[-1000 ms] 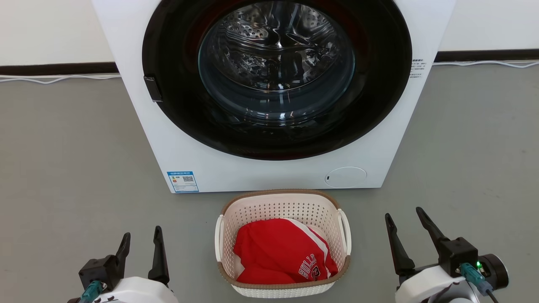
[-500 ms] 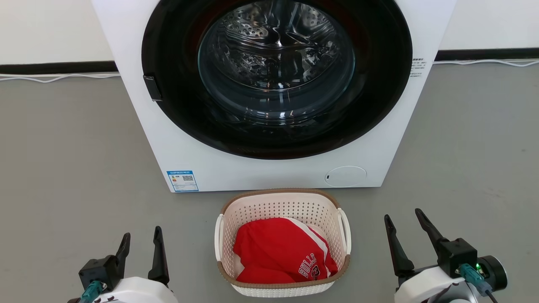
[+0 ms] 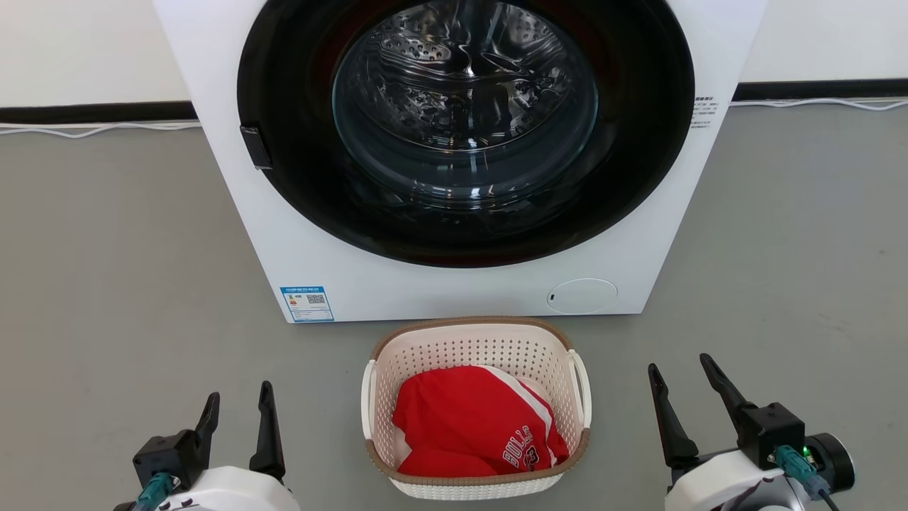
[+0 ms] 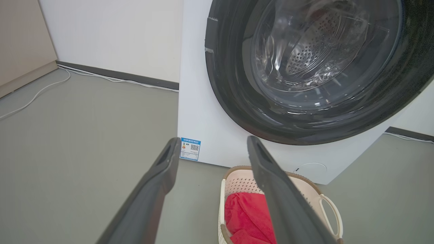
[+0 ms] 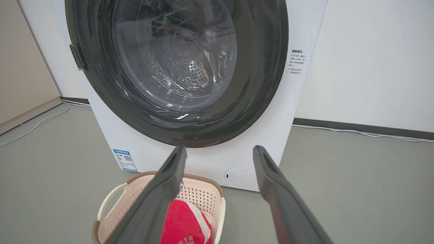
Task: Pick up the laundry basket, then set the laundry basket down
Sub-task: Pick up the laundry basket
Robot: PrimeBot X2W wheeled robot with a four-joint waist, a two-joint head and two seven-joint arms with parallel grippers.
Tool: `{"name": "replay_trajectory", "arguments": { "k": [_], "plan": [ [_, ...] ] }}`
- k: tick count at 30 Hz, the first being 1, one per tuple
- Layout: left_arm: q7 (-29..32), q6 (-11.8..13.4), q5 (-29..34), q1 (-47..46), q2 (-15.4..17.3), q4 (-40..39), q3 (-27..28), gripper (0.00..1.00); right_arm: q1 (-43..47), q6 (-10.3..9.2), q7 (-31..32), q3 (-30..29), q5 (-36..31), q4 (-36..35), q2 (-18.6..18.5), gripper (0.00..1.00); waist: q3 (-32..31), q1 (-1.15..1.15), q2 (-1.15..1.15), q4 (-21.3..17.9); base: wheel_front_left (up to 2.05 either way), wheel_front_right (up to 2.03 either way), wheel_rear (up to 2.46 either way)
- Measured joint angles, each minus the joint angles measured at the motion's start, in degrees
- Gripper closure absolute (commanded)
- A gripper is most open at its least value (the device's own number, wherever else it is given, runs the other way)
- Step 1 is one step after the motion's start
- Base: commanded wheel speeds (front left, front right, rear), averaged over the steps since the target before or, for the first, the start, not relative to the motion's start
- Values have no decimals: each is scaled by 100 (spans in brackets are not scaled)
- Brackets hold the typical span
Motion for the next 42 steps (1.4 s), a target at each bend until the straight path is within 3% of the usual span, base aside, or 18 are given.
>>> {"name": "replay_trajectory", "arguments": {
  "k": [18, 27, 42],
  "plan": [
    [-16, -4, 44, -142, 1, 24, -2, 0, -54, 0, 0, 3, 49, 58, -1, 0, 280, 0, 0, -5, 0, 0, 0],
    [-24, -60, 91, -449, 0, 126, -11, 0, -420, 0, 0, -31, 67, 112, -4, 0, 621, 0, 0, -17, 0, 0, 0],
    [-41, -211, 300, -1379, -8, 795, -178, 0, -1349, 2, 0, -304, 328, 773, -27, 0, 1418, 0, 0, 17, 0, 0, 0]
  ]
}}
